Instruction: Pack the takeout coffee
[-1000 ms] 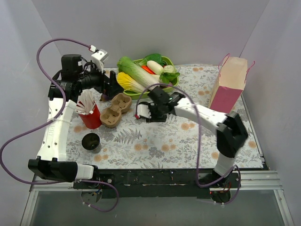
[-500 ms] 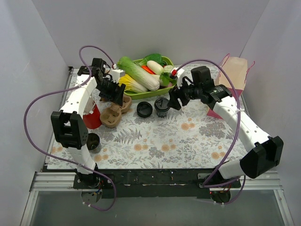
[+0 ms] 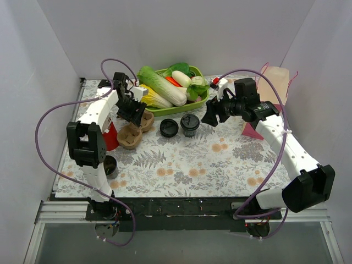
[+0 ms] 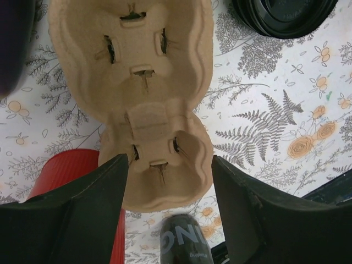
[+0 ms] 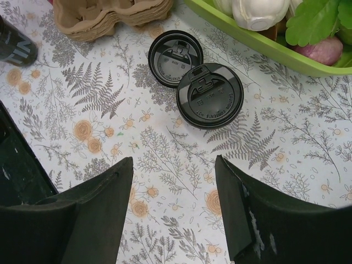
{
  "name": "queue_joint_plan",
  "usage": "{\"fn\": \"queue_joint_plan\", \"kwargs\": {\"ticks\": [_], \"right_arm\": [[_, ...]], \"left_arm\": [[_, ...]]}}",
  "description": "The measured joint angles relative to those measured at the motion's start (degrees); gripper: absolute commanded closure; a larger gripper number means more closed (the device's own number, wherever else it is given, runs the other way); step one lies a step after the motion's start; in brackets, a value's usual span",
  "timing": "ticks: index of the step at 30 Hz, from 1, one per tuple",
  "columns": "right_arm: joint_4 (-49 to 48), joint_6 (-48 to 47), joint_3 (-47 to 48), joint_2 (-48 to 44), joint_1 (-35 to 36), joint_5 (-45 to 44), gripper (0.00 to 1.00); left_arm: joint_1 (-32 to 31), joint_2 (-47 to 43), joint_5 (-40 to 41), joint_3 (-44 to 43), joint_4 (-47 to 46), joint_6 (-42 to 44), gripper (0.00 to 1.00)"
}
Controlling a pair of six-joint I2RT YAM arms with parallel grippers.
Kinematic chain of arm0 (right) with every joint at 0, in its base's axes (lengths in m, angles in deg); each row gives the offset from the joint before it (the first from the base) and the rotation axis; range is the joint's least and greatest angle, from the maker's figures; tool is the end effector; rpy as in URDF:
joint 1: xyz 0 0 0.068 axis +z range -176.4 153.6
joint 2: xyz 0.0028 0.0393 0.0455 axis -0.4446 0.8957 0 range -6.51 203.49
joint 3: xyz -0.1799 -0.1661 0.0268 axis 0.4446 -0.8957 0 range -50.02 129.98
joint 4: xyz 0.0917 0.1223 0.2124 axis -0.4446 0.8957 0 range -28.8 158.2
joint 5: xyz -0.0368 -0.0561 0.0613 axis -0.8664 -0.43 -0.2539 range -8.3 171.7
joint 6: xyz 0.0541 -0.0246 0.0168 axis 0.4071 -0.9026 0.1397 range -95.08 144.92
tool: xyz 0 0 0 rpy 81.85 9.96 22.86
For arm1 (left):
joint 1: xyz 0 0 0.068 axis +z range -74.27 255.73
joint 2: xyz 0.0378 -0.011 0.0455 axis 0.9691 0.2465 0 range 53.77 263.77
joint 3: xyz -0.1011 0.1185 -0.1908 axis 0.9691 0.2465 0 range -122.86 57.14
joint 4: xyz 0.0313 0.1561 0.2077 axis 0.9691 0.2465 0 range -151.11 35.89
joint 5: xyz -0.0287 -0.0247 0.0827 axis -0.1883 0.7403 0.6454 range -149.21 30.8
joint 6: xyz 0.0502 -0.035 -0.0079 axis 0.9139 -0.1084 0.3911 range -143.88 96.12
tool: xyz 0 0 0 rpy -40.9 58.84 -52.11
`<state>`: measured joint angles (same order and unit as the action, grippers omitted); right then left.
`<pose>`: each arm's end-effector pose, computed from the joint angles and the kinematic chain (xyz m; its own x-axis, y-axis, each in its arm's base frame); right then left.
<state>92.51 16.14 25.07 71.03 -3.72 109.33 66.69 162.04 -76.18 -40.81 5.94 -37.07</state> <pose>0.2798 0.1404 0.3298 -0.4004 -0.3139 -0.8609 -0.7674 0.6283 0.1278 0.3654 -0.0718 0.2374 -0.9869 -0.0640 -0.1480 -0.0122 0.9449 -0.3272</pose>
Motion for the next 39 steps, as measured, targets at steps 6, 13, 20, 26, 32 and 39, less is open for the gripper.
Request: {"fn": "queue_joint_plan", "kwargs": {"ticks": [6,13,20,26,32,39], "right_arm": [[-0.2,0.72,0.0,0.26,-0.57,0.87,0.33],[-0.26,1.14,0.0,1.79,-0.98,1.29,0.33],[-0.33,1.16,0.0,2.4,-1.36,1.38,0.33],[-0.61,1.18,0.0,2.62,-1.66,1.62,0.33],[-1.4,1.38,0.0,3.52,-1.73,1.97,0.33],[-1.44,1.36,0.15,4.98,-1.77,2.34,0.34]], "left_arm": [[-0.13,3.23,-0.04,-0.02,-1.77,-0.2,0.48],[-0.37,5.86,0.22,0.0,-2.1,-0.28,0.48],[-0.48,5.86,1.36,0.52,-2.99,-0.24,0.5],[-0.48,5.86,2.8,0.52,-3.74,-1.09,0.5],[-0.48,5.81,3.13,0.9,-4.24,-1.7,0.5],[-0.46,5.81,3.13,2.38,-4.63,-2.29,0.54]]}}
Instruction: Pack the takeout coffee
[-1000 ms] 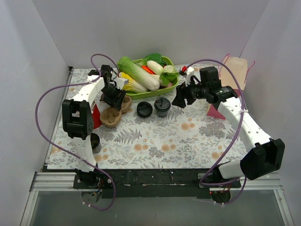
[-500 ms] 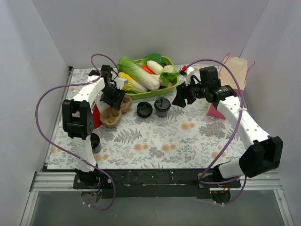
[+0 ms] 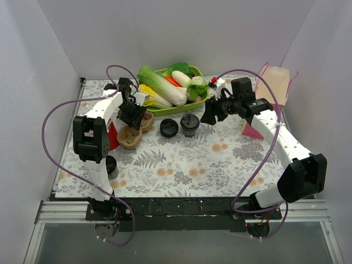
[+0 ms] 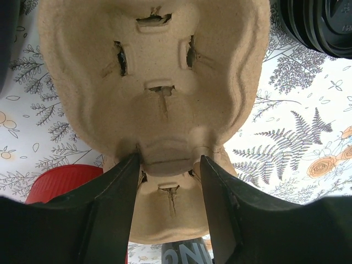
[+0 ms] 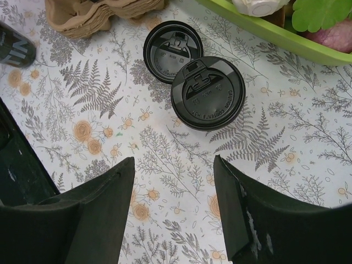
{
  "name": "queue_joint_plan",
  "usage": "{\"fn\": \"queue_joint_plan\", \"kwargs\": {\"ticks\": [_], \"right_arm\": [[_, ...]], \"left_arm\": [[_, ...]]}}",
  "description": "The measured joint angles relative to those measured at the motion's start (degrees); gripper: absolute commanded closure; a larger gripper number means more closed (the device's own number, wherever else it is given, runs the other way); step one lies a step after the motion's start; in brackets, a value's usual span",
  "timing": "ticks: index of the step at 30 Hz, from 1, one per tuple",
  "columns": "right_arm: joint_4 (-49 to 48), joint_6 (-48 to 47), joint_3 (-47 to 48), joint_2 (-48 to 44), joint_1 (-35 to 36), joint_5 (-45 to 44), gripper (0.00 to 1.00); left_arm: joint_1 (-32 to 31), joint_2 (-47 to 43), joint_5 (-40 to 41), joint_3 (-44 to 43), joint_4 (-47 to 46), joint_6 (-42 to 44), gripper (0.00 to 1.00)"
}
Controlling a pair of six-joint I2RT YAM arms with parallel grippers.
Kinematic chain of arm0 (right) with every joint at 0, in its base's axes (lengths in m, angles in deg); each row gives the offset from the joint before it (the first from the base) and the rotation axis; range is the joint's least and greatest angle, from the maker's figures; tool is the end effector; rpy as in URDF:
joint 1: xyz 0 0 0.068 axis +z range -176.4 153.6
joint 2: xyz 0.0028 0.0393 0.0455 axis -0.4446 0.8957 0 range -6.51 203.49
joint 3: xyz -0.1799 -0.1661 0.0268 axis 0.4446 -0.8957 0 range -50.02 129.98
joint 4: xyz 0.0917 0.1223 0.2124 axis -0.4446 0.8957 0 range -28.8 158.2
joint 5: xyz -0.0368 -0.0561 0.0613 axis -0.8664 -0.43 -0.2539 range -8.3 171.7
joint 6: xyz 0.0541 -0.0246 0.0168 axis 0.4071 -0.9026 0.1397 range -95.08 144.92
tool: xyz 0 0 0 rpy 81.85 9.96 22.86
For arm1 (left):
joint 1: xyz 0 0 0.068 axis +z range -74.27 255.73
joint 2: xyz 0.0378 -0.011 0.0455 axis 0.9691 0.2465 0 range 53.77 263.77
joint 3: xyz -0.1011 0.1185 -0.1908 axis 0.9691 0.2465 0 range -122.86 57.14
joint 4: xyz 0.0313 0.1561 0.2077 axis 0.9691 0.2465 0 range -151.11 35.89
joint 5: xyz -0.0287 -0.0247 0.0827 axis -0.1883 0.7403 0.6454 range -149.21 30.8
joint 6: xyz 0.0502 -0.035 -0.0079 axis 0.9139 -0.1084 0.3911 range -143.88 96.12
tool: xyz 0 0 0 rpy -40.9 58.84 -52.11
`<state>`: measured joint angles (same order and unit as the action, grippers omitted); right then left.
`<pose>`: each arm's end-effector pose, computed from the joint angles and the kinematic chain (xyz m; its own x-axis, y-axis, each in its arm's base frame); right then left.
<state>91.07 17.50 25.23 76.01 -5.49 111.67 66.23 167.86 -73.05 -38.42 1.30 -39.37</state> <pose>0.3010 0.1399 0.3074 -0.4714 -0.2999 -0.8294 -0.7483 0.6337 0.1962 0.3798 -0.0748 0.1906 -0.9913 -0.0971 -0.0888 -0.0699 0.9604 -0.2698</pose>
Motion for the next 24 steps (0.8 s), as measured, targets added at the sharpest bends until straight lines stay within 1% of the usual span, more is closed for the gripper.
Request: {"fn": "queue_joint_plan", "kwargs": {"ticks": [1,7,11,14,15,17,19,20,21,22,24], "right_arm": [[0.0,0.0,0.0,0.15,-0.02,0.02,0.34],[0.28,-0.31,0.61,0.33,-0.28,-0.09,0.34],[1.22,-1.53,3.63,0.33,-0.37,-1.29,0.34],[2.95,-3.3,7.32,0.33,-1.03,-2.58,0.34],[3.34,-3.8,8.44,0.31,-1.38,-3.02,0.35],[4.2,-5.16,11.21,0.31,-2.67,-4.37,0.38],[5.38,-6.1,14.08,0.31,-4.63,-6.01,0.39],[6.16,-6.36,15.69,0.35,-6.08,-6.67,0.4],[6.56,-6.4,17.25,0.35,-7.69,-7.61,0.4],[6.99,-6.51,18.95,0.35,-9.49,-8.9,0.41],[7.37,-6.69,22.36,0.37,-13.31,-12.24,0.42]], "left_arm": [[0.0,0.02,0.02,0.0,-0.04,0.0,0.58],[0.0,0.0,0.17,-0.09,0.26,-0.48,0.65],[-0.02,0.02,0.04,-0.92,1.92,-1.07,0.74],[-0.02,0.02,-0.39,-2.78,4.52,-1.55,0.79],[-0.02,0.02,-0.59,-3.89,5.46,-1.73,0.82],[-0.02,-0.02,-0.96,-6.54,6.91,-2.1,0.84],[-0.02,-0.31,-1.29,-8.79,7.76,-2.34,0.89],[-0.02,-0.63,-1.46,-9.53,8.0,-2.4,0.94],[-0.02,-1.14,-1.68,-10.01,8.15,-2.49,0.96],[-0.02,-1.62,-1.84,-10.25,8.31,-2.51,1.0],[-0.02,-2.93,-2.56,-10.38,8.63,-2.6,1.0]]}}
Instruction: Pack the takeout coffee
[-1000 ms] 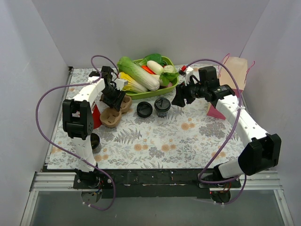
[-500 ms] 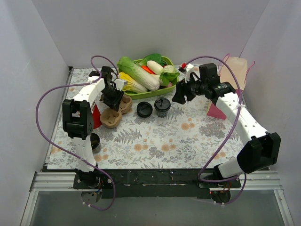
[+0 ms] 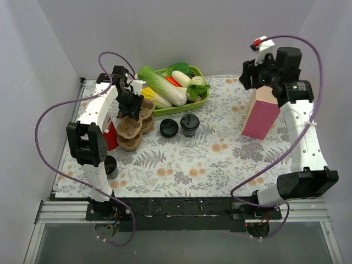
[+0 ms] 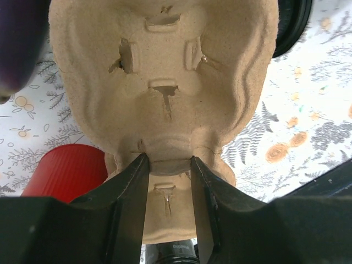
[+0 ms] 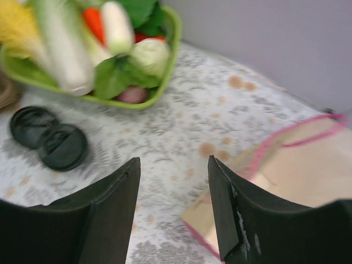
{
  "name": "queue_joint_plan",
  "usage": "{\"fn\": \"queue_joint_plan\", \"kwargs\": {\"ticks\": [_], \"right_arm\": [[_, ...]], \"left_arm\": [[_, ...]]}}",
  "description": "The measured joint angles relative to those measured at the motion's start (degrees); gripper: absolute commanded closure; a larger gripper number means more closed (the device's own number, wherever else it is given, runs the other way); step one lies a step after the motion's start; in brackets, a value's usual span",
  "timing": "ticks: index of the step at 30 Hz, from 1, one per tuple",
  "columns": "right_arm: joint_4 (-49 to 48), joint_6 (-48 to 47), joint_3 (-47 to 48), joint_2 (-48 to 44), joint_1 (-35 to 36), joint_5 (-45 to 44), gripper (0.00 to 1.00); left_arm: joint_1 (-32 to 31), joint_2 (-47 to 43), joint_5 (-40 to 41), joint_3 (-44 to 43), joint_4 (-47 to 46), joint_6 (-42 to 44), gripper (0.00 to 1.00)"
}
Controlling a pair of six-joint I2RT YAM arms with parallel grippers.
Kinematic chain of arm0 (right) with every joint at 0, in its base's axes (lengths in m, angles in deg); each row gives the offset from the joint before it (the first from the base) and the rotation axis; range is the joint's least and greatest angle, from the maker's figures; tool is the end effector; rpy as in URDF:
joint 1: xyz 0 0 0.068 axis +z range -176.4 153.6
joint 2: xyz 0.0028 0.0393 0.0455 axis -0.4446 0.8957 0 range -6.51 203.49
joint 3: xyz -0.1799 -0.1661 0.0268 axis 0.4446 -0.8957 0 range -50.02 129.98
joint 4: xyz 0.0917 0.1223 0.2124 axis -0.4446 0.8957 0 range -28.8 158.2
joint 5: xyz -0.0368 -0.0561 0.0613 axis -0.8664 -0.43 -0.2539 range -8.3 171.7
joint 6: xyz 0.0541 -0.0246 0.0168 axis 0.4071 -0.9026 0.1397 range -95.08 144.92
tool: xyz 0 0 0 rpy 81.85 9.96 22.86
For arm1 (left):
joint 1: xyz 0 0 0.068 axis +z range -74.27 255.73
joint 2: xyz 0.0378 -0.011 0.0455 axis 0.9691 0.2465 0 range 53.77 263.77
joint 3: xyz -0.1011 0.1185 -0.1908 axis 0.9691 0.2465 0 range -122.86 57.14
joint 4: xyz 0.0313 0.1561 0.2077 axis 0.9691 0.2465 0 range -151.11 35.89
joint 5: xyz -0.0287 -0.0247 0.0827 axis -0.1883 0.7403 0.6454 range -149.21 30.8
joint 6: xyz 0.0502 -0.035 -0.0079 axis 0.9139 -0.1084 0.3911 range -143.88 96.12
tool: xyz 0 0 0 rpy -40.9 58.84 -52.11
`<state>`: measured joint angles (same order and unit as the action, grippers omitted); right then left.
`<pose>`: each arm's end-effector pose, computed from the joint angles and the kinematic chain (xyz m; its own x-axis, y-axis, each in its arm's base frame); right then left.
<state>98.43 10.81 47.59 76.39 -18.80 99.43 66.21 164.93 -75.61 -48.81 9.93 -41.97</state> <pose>0.3173 0.0567 0.4231 -0.2696 -0.2702 -0.9243 -0.4851 0.8672 -0.1120 0.3758 -0.0763 0.2562 -0.9804 -0.1377 -0.1409 -0.0837 0.9386 -0.3346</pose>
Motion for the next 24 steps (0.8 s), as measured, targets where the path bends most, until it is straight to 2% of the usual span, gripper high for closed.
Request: {"fn": "queue_joint_plan", "kwargs": {"ticks": [4,8,13,17,24], "right_arm": [[0.15,-0.31,6.36,0.04,-7.34,-7.3,0.42],[-0.04,-1.11,9.88,-0.04,-12.9,-13.6,0.34],[0.72,-1.53,6.95,-0.61,-16.83,-18.03,0.25],[4.0,-1.73,2.97,-0.07,-20.04,-19.1,0.25],[6.82,-1.46,1.97,5.31,-23.67,-18.45,0.26]], "left_arm": [[-0.02,-2.08,-3.39,0.0,0.39,-0.72,1.0],[-0.13,-4.11,-6.91,-0.07,0.04,-1.75,1.0],[-0.37,-5.64,-10.25,-1.42,-0.5,-2.82,1.0],[-0.42,-7.04,-11.61,-1.75,-0.87,-3.37,1.0],[-0.42,-8.92,-12.41,-1.75,-1.25,-3.82,1.0]]}}
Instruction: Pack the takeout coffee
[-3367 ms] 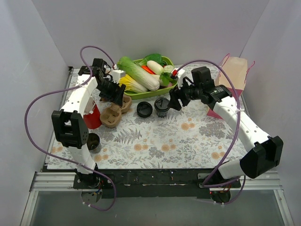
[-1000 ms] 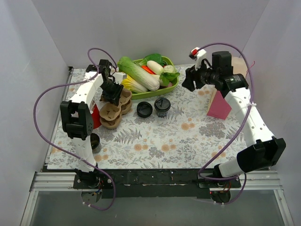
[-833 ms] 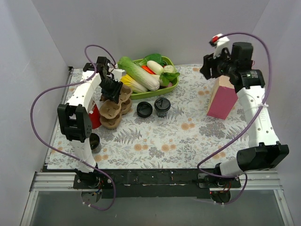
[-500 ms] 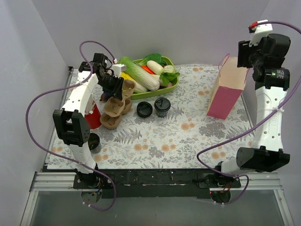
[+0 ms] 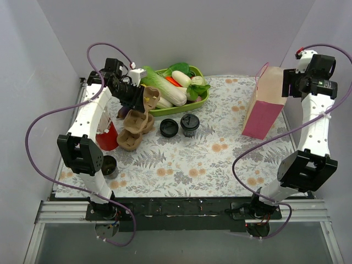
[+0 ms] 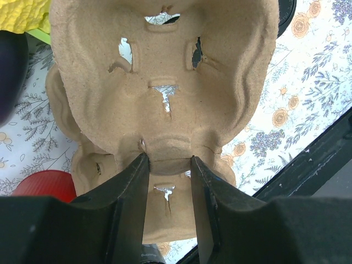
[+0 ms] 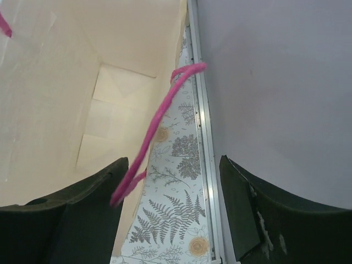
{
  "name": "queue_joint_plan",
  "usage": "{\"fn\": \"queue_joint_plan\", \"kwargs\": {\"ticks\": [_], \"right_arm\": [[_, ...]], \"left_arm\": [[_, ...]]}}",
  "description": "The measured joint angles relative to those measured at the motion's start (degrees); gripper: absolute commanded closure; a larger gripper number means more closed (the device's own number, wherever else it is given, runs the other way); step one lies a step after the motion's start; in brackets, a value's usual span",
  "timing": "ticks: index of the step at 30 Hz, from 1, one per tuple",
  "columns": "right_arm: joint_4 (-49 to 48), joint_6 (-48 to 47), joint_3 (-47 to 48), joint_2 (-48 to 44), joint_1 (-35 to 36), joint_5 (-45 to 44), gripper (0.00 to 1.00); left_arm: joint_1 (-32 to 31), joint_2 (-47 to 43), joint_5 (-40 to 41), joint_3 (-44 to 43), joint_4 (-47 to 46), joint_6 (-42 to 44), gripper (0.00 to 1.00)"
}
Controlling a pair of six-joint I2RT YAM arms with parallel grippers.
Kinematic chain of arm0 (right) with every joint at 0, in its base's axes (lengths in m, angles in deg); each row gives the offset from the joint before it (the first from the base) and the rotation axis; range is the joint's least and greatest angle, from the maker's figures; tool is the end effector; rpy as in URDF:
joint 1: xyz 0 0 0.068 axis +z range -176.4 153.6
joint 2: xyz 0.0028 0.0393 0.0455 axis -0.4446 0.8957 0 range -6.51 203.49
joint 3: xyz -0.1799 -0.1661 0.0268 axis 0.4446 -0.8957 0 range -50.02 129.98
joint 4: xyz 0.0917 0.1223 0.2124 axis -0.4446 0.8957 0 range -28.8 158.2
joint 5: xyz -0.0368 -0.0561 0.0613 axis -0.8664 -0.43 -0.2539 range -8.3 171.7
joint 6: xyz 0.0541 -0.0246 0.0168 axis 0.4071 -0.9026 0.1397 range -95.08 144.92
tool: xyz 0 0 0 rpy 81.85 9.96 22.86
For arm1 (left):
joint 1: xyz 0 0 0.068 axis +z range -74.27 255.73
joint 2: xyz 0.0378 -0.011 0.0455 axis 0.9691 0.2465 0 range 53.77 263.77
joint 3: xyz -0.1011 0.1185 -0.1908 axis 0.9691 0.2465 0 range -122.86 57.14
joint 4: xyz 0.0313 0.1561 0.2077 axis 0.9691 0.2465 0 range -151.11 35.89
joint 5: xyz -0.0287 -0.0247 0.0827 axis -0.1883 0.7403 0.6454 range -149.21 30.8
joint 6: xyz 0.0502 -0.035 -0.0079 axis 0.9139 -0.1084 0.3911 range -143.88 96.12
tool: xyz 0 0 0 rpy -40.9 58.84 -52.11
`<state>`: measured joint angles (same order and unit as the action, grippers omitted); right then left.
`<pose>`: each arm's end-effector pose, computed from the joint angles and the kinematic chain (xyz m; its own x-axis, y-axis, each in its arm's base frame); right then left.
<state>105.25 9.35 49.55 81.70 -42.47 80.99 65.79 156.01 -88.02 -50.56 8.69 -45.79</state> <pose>0.3291 -0.0953 0.3919 -0.5770 -0.1131 -0.8089 0.1370 0.9629 -0.2323 0.3491 -0.0839 0.3242 -0.9568 -0.1643 -0.2398 -0.0003 0.8253 -0.5646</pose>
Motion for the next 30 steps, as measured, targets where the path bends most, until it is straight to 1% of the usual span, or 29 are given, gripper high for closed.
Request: {"fn": "queue_joint_plan", "kwargs": {"ticks": [3,6,7,9,10,12,13,15,19,23,26,30], "right_arm": [[-0.04,0.31,0.02,3.06,-0.09,0.79,0.3],[-0.04,0.46,0.02,6.12,-0.07,1.57,0.4],[-0.02,0.52,0.02,7.06,-0.04,1.95,0.49],[0.02,0.5,0.02,8.46,-0.09,2.62,0.58],[0.17,0.55,0.02,8.79,-0.09,3.06,0.68],[0.87,0.15,0.0,8.87,-0.09,4.02,0.81],[1.16,0.0,0.0,8.57,-0.09,4.59,0.91],[1.84,-0.74,-0.02,7.58,-0.09,5.86,0.98],[4.07,-3.89,-0.39,2.97,-0.09,9.07,0.99],[5.62,-9.18,-2.67,-4.57,-0.09,14.71,0.99],[6.75,-13.64,-5.01,-10.47,-0.09,19.04,0.99],[9.38,-19.43,-8.04,-15.8,-0.09,24.2,0.99]], "left_arm": [[0.0,-0.02,0.02,0.0,0.02,-0.02,1.0],[0.0,-0.02,-0.09,-0.02,0.04,-0.02,1.0],[-0.04,-0.02,-0.22,-0.04,0.02,-0.02,1.0],[-0.26,-0.02,-0.59,-0.37,0.22,0.04,1.0],[-0.52,-0.02,-0.9,-0.81,0.31,0.15,1.0],[-1.53,-0.02,-1.84,-1.97,0.15,0.55,1.0],[-2.12,-0.02,-2.23,-2.43,-0.04,0.74,1.0],[-4.13,-0.04,-3.3,-3.43,-1.16,1.36,1.0],[-8.09,-0.04,-6.38,-6.8,-3.06,2.03,1.0],[-9.94,-2.01,-12.79,-7.74,-10.78,1.27,1.0],[-10.01,-6.25,-18.43,-4.28,-21.09,-1.88,1.0],[-11.87,-12.59,-24.0,2.01,-39.74,-8.52,1.0]]}}
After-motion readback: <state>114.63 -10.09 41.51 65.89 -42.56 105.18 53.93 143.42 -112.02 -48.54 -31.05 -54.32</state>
